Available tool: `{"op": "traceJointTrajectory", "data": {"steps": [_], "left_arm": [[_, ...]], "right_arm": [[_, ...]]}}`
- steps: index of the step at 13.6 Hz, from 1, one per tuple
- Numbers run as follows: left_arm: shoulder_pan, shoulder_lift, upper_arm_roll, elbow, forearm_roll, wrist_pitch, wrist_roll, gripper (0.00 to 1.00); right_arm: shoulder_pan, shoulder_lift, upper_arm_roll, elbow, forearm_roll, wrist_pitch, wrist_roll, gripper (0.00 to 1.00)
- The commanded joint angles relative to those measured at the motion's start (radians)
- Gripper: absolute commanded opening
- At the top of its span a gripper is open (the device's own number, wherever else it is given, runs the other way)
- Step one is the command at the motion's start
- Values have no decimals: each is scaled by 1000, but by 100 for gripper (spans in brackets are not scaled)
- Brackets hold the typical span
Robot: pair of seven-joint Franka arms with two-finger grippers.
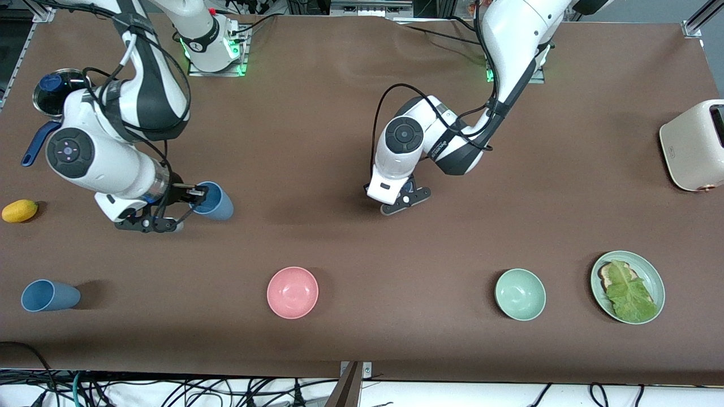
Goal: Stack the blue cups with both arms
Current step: 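Carry the cup with the left gripper to the table center while the right gripper follows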
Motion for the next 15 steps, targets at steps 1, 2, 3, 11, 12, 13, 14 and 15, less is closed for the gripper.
{"op": "traceJointTrajectory", "data": {"steps": [1, 2, 3, 11, 12, 13, 14, 15], "left_arm": [[-1, 32, 8, 54, 33, -17, 28, 100], [-4, 32, 17, 56, 36, -17, 26, 100], [-4, 32, 17, 57, 36, -17, 25, 100], [97, -9, 11, 208, -31, -270, 92, 100], [134, -39, 11, 206, -59, -308, 154, 100], [181, -62, 11, 206, -83, -361, 226, 100], [233, -92, 13, 205, -96, -420, 303, 100], [287, -104, 13, 205, -97, -469, 380, 100]], "right_arm": [[42, 63, -3, 110, 11, -53, 104, 0], [54, 69, -3, 119, 12, -53, 124, 0], [65, 71, -3, 121, 12, -53, 135, 0], [174, 65, 40, 176, 70, -94, 450, 0], [189, 65, 58, 190, 71, -107, 507, 0], [209, 66, 78, 204, 71, -105, 576, 0], [234, 69, 98, 205, 69, -96, 654, 0], [260, 75, 107, 210, 67, -92, 723, 0]]}}
